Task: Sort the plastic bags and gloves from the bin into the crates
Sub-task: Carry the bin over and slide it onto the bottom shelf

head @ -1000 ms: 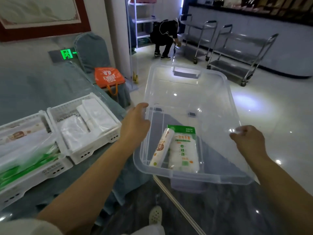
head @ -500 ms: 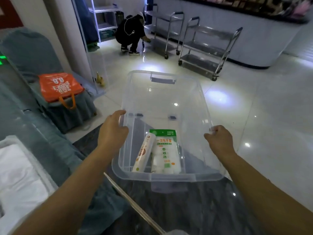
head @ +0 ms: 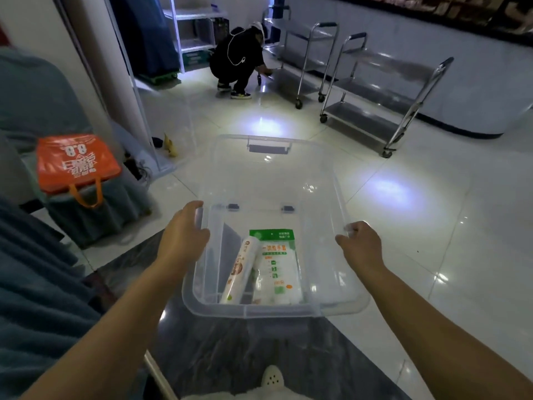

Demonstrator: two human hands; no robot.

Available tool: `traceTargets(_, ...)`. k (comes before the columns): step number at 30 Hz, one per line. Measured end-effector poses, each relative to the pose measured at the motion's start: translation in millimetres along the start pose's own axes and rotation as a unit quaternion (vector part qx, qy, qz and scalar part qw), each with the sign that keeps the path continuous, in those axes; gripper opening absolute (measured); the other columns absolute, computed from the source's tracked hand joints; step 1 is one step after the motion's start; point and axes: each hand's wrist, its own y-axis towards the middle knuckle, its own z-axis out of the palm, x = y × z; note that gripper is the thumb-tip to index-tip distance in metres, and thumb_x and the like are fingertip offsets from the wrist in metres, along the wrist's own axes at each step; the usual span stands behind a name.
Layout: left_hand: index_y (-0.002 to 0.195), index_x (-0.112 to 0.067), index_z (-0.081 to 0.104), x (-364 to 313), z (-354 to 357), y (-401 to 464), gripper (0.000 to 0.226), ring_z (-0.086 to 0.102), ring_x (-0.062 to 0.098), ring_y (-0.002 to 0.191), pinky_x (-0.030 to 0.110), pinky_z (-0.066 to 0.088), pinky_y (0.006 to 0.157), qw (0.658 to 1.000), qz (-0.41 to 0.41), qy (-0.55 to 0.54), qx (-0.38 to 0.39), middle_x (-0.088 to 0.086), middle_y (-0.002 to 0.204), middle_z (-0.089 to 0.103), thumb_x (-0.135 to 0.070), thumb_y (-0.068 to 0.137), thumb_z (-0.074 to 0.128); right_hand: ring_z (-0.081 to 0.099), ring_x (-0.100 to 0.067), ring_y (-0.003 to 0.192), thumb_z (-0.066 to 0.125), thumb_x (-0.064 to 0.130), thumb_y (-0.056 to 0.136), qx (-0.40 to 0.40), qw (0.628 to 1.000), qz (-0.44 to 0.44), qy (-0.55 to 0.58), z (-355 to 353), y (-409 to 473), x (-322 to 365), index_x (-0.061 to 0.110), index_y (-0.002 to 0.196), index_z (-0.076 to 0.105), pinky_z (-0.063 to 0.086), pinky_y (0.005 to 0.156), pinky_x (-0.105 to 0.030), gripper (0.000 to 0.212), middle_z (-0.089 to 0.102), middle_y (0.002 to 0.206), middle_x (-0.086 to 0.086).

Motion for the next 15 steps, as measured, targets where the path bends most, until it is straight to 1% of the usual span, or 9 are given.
traceTargets(2, 0.128, -0.032, 0.039, -12.4, 16.5, 28.1, 0.058, 0.055, 0.022, 0.097, 0.031, 0.048, 0.069, 1.000, -0.011, -0.005, -0.017, 0.004, 0.123, 0.054, -0.014, 0.080, 0.065, 0.051, -0.016, 0.080, 0.063, 0.014, 0.084, 0.015, 1.000, -0.013, -0.014, 4.0, 50.0, 9.5, 0.005, 0.111, 0.056, 0.033, 0.055, -0.018, 0.029, 0.053, 0.095, -0.002)
traceTargets(4, 0.126, -0.031, 0.041, -20.7, 30.1, 55.1, 0.056, 0.053, 0.015, 0.087, 0.026, 0.046, 0.062, 0.999, -0.023, -0.015, -0.028, -0.001, 0.113, 0.055, -0.013, 0.079, 0.066, 0.052, -0.016, 0.078, 0.063, 0.014, 0.084, 0.027, 0.999, -0.024, -0.027, 12.9, 96.1, 19.5, 0.005, 0.110, 0.056, 0.031, 0.054, -0.014, 0.029, 0.054, 0.093, -0.002)
traceTargets(7, 0.124, -0.029, 0.041, -26.9, 46.8, 100.1, 0.054, 0.054, 0.016, 0.083, 0.030, 0.049, 0.062, 0.997, -0.058, -0.027, -0.038, -0.005, 0.105, 0.054, -0.012, 0.079, 0.066, 0.053, -0.016, 0.079, 0.063, 0.014, 0.084, 0.050, 0.998, -0.030, -0.031, 36.1, 159.1, 37.0, 0.006, 0.111, 0.056, 0.035, 0.056, -0.019, 0.029, 0.057, 0.095, -0.003)
traceTargets(10, 0.122, -0.029, 0.041, -28.5, 62.9, 159.7, 0.050, 0.055, 0.014, 0.077, 0.026, 0.045, 0.055, 0.995, -0.084, -0.035, -0.048, -0.007, 0.098, 0.053, -0.014, 0.080, 0.065, 0.054, -0.016, 0.080, 0.063, 0.015, 0.084, 0.073, 0.996, -0.040, -0.029, 68.0, 219.9, 51.6, 0.007, 0.112, 0.055, 0.038, 0.067, -0.023, 0.030, 0.057, 0.097, -0.004)
traceTargets(11, 0.122, -0.029, 0.042, -29.0, 68.1, 181.6, 0.050, 0.056, 0.014, 0.078, 0.025, 0.044, 0.054, 0.994, -0.088, -0.041, -0.048, -0.007, 0.097, 0.054, -0.014, 0.080, 0.065, 0.053, -0.016, 0.080, 0.063, 0.015, 0.084, 0.075, 0.996, -0.042, -0.029, 79.0, 240.3, 56.1, 0.006, 0.112, 0.055, 0.038, 0.068, -0.023, 0.030, 0.057, 0.097, -0.004)
traceTargets(13, 0.122, -0.028, 0.042, -30.0, 77.6, 231.1, 0.049, 0.057, 0.016, 0.082, 0.025, 0.045, 0.057, 0.994, -0.089, -0.050, -0.046, -0.007, 0.097, 0.055, -0.016, 0.080, 0.065, 0.052, -0.016, 0.080, 0.063, 0.015, 0.084, 0.074, 0.996, -0.037, -0.030, 101.9, 283.7, 67.2, 0.007, 0.111, 0.056, 0.036, 0.064, -0.023, 0.030, 0.056, 0.095, -0.003)
traceTargets(15, 0.124, -0.027, 0.041, -30.8, 85.5, 285.9, 0.051, 0.055, 0.016, 0.082, 0.026, 0.045, 0.061, 0.994, -0.086, -0.048, -0.044, -0.007, 0.098, 0.054, -0.014, 0.081, 0.065, 0.052, -0.016, 0.078, 0.063, 0.015, 0.083, 0.076, 0.996, -0.028, -0.033, 125.2, 328.1, 83.8, 0.007, 0.110, 0.056, 0.033, 0.055, -0.020, 0.029, 0.055, 0.093, -0.002)
